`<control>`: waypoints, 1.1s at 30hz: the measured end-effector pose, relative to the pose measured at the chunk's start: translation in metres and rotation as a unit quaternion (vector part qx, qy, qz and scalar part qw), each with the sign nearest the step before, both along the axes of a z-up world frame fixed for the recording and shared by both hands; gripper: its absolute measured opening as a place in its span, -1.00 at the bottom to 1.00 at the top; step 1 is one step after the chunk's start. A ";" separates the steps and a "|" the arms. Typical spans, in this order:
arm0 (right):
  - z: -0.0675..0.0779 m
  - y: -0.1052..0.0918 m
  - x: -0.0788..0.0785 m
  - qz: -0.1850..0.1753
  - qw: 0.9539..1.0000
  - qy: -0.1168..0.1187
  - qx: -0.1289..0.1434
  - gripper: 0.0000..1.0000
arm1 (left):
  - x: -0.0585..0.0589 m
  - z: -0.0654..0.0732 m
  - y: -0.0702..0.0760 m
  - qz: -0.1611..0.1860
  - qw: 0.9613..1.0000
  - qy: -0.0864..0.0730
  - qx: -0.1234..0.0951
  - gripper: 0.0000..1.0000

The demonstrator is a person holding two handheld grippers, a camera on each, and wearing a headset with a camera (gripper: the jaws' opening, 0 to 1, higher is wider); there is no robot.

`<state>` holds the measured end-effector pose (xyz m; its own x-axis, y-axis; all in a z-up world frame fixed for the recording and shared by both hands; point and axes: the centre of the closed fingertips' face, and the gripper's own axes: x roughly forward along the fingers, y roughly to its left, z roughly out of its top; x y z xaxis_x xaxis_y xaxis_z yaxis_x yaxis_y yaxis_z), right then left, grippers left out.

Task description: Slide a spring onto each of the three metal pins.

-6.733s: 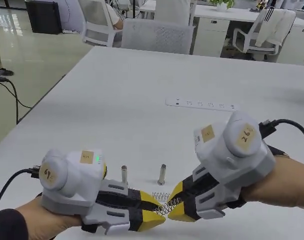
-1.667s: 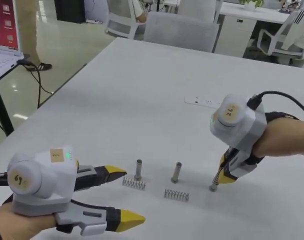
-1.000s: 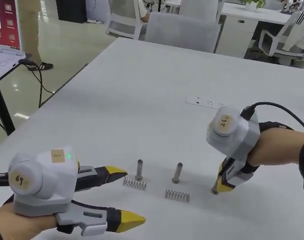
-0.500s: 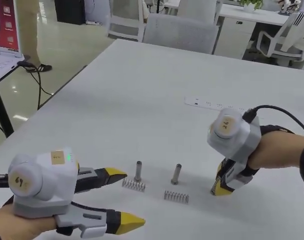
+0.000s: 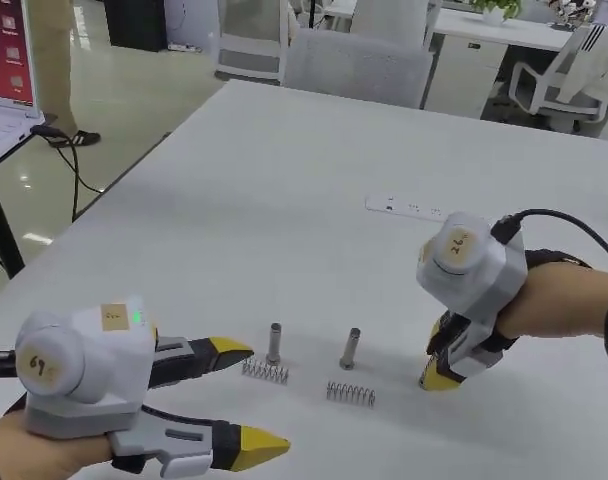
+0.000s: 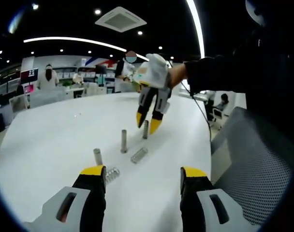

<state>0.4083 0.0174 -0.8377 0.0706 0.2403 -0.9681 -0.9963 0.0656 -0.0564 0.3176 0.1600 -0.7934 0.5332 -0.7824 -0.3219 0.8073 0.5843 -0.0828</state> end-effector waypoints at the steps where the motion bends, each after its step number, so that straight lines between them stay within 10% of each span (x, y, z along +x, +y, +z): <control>1: 0.001 0.001 0.000 0.001 1.000 -0.001 0.002 -0.51 | 0.000 0.000 0.000 0.000 1.000 0.000 0.000 0.15; 14: 0.012 0.033 -0.019 0.023 0.999 0.008 0.037 -0.56 | 0.001 -0.001 0.000 -0.002 1.000 0.000 0.001 0.14; 33: -0.008 0.058 -0.041 0.057 0.997 0.025 0.034 -0.66 | -0.001 0.001 -0.002 -0.006 1.000 0.000 0.000 0.11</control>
<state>0.3670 0.0756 -0.8459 -0.0086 0.3100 -0.9507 -0.9989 -0.0457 -0.0058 0.3165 0.1576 -0.7928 0.5242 -0.7881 -0.3226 0.8138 0.5752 -0.0827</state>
